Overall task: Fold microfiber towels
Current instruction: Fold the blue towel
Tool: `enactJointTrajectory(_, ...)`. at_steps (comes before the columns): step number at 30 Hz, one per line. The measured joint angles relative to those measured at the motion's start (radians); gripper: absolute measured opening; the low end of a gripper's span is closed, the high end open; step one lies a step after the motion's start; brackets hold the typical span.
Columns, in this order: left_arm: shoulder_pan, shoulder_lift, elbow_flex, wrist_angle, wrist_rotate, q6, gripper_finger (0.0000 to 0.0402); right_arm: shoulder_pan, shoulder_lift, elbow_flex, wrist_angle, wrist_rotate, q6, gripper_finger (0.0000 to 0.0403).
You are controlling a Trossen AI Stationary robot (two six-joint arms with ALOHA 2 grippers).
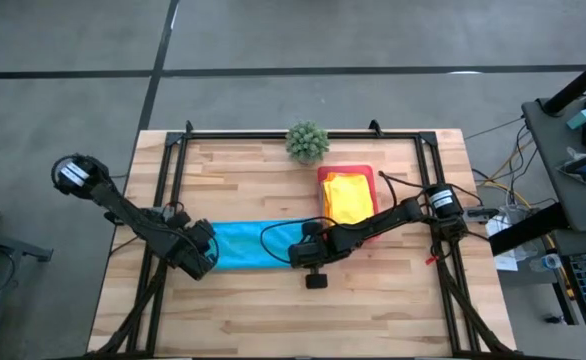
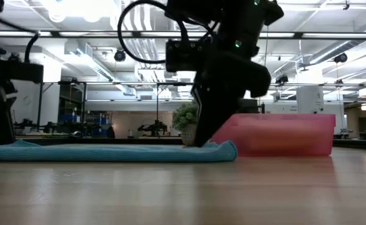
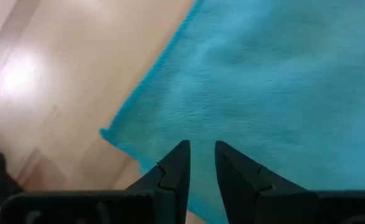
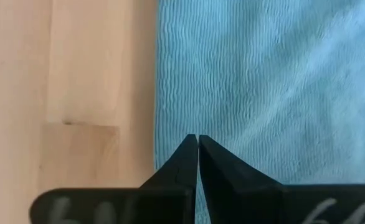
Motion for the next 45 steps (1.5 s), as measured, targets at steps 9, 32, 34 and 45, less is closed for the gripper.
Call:
enactJointTrajectory(9, -0.005, -0.032, 0.064, 0.089, 0.185, 0.035, 0.0060, 0.001, 0.000, 0.018, 0.003, 0.026, 0.000, 0.0008)
enactJointTrajectory(32, -0.021, 0.068, 0.050, 0.103, 0.437, 0.029, 0.0060, 0.002, 0.056, -0.007, 0.007, 0.030, 0.045, 0.0008)
enactJointTrajectory(34, -0.022, 0.056, 0.051, 0.073, 0.452, 0.029, 0.0060, 0.002, 0.052, -0.008, 0.003, 0.030, 0.045, 0.0009)
enactJointTrajectory(45, -0.023, 0.040, 0.089, 0.027, 0.459, 0.029, 0.0060, 0.003, -0.012, -0.013, -0.031, 0.053, 0.026, 0.0009)
